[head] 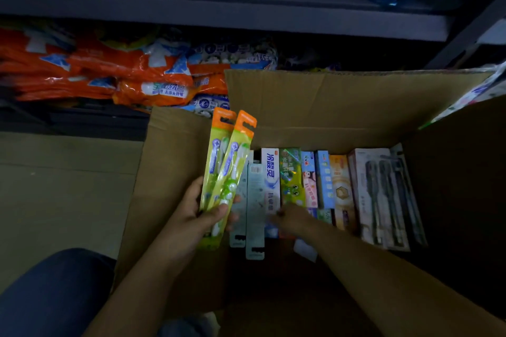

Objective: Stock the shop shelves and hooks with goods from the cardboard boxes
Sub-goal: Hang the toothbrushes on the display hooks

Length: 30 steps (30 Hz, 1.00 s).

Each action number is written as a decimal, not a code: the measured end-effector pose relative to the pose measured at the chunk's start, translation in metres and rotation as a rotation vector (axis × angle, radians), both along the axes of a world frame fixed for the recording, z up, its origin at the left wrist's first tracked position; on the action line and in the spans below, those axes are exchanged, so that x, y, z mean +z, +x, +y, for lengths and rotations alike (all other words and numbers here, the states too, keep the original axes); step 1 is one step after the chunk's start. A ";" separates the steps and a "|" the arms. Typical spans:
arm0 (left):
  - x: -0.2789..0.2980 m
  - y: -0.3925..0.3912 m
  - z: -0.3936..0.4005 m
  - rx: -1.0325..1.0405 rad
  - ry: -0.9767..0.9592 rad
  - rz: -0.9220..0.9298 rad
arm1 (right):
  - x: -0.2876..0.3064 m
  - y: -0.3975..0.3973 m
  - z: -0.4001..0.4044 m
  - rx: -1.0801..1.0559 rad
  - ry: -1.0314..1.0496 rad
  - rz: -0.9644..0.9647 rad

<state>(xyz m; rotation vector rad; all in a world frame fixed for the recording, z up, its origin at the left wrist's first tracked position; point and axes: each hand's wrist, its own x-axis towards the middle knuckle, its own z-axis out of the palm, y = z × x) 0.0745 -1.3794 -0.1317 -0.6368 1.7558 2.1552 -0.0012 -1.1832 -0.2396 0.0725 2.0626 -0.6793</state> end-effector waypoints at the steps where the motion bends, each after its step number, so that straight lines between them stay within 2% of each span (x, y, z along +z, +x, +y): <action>1: -0.001 0.000 -0.001 0.008 0.000 0.001 | -0.009 0.015 -0.005 -0.119 -0.018 0.025; 3: -0.003 0.001 -0.002 0.009 -0.001 0.000 | -0.017 0.042 -0.016 -0.374 -0.079 0.093; 5: -0.004 0.001 -0.003 0.011 0.005 0.002 | -0.024 0.056 -0.022 -0.589 -0.148 0.083; 10: -0.006 0.000 -0.002 0.022 0.020 0.015 | -0.031 0.059 -0.024 -0.877 -0.210 -0.082; 17: -0.008 -0.003 0.001 0.015 0.045 0.003 | 0.005 0.031 -0.008 -0.867 -0.463 -0.221; 20: -0.006 -0.004 0.003 0.017 0.051 -0.016 | 0.027 0.016 0.003 -0.898 -0.502 -0.393; 23: -0.006 -0.006 0.005 0.045 0.101 -0.033 | 0.051 0.002 0.022 -0.740 -0.542 -0.401; 24: -0.006 -0.007 0.005 0.057 0.109 -0.049 | 0.057 0.000 0.028 -0.659 -0.558 -0.341; 26: -0.004 -0.010 0.006 0.059 0.117 -0.085 | 0.067 -0.001 0.040 -0.452 -0.536 -0.096; 30: -0.001 -0.014 0.012 0.036 0.121 -0.138 | 0.074 -0.009 0.061 0.061 -0.336 0.736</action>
